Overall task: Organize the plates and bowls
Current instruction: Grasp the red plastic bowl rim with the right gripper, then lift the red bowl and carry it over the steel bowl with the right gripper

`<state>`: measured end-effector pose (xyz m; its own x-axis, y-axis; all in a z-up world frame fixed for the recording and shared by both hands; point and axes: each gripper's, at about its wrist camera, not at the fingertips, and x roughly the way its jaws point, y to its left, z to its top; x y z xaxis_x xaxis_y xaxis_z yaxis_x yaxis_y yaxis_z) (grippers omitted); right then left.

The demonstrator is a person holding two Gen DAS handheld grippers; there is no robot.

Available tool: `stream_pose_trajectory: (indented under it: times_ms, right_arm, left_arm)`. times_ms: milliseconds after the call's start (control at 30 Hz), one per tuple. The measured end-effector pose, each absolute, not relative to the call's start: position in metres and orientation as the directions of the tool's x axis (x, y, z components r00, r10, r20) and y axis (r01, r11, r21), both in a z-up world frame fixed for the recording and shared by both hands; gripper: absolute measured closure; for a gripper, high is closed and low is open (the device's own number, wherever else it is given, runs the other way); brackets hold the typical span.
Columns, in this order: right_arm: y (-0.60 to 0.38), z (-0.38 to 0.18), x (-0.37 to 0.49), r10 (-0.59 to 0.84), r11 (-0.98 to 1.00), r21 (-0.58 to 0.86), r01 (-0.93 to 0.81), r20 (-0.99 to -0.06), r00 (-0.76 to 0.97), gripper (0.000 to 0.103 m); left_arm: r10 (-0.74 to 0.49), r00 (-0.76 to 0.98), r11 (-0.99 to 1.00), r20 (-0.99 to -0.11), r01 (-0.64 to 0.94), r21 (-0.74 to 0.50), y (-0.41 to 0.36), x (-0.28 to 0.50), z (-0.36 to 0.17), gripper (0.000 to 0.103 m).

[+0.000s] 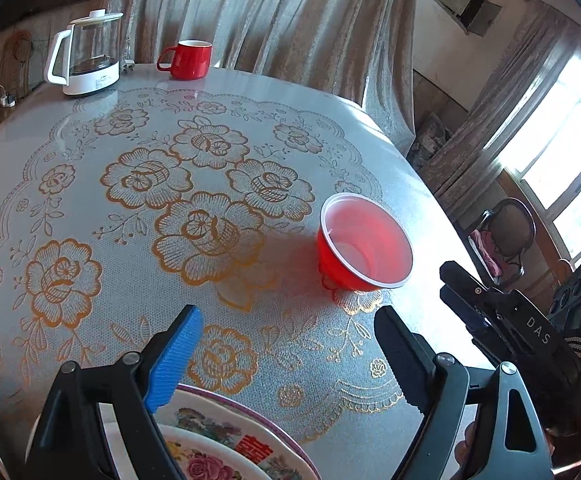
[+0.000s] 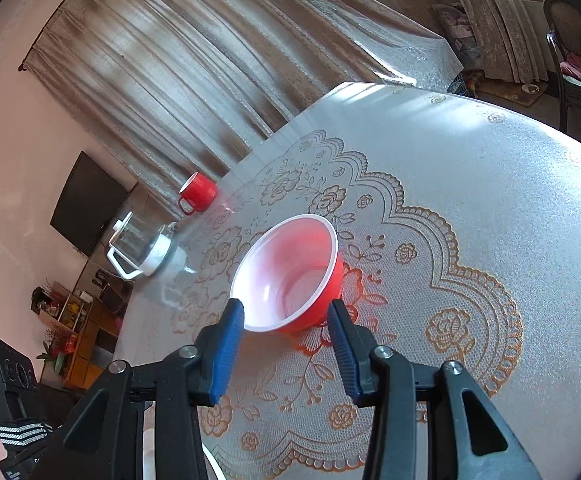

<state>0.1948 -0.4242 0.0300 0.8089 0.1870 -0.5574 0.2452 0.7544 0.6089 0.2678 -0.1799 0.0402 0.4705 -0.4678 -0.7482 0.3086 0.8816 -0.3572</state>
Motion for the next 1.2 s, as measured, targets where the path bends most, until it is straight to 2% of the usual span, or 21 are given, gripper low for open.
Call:
stream_pose_trajectory:
  times_ms: [133,333,433,500,600,667,733,933,1200]
  right_arm:
    - [-0.433,0.027,0.208,0.181,0.748,0.615,0.251,-0.552,0.814,0.06]
    - [-0.445,0.019,0.226,0.16,0.74,0.617,0.267,-0.548,0.821,0.06]
    - [-0.447,0.012,0.235,0.178,0.741,0.615,0.269,-0.567,0.805,0.064]
    - [-0.448,0.006,0.241,0.181,0.738,0.613,0.28,-0.581,0.793,0.066]
    - [-0.445,0.001,0.244,0.194,0.746,0.607,0.272,-0.59,0.783,0.069]
    - [-0.442,-0.004,0.247,0.2,0.753,0.599,0.272,-0.602,0.773,0.083]
    - [-0.44,-0.007,0.247,0.192,0.762,0.584,0.279,-0.615,0.765,0.09]
    - [-0.438,-0.004,0.237,0.192,0.762,0.589,0.27,-0.603,0.774,0.09]
    - [-0.414,0.011,0.223,0.233,0.771,0.601,0.212,-0.576,0.784,0.09]
  left_arm:
    - [-0.48,0.423,0.877,-0.768,0.26,-0.404,-0.191,0.292,0.03,0.043]
    - [-0.532,0.39,0.846,-0.752,0.206,-0.492,-0.205,0.319,0.021,0.045]
    - [-0.525,0.383,0.849,-0.76,0.183,-0.495,-0.216,0.331,0.016,0.045]
    - [-0.522,0.38,0.851,-0.764,0.171,-0.496,-0.222,0.339,0.012,0.051]
    - [-0.528,0.353,0.847,-0.773,0.154,-0.509,-0.231,0.348,0.001,0.063]
    - [-0.54,0.331,0.84,-0.774,0.154,-0.521,-0.237,0.35,-0.006,0.089]
    - [-0.549,0.336,0.834,-0.765,0.168,-0.525,-0.239,0.347,-0.007,0.091]
    - [-0.568,0.341,0.823,-0.749,0.215,-0.526,-0.229,0.329,0.004,0.092]
    - [-0.53,0.397,0.847,-0.749,0.222,-0.482,-0.196,0.29,0.021,0.092]
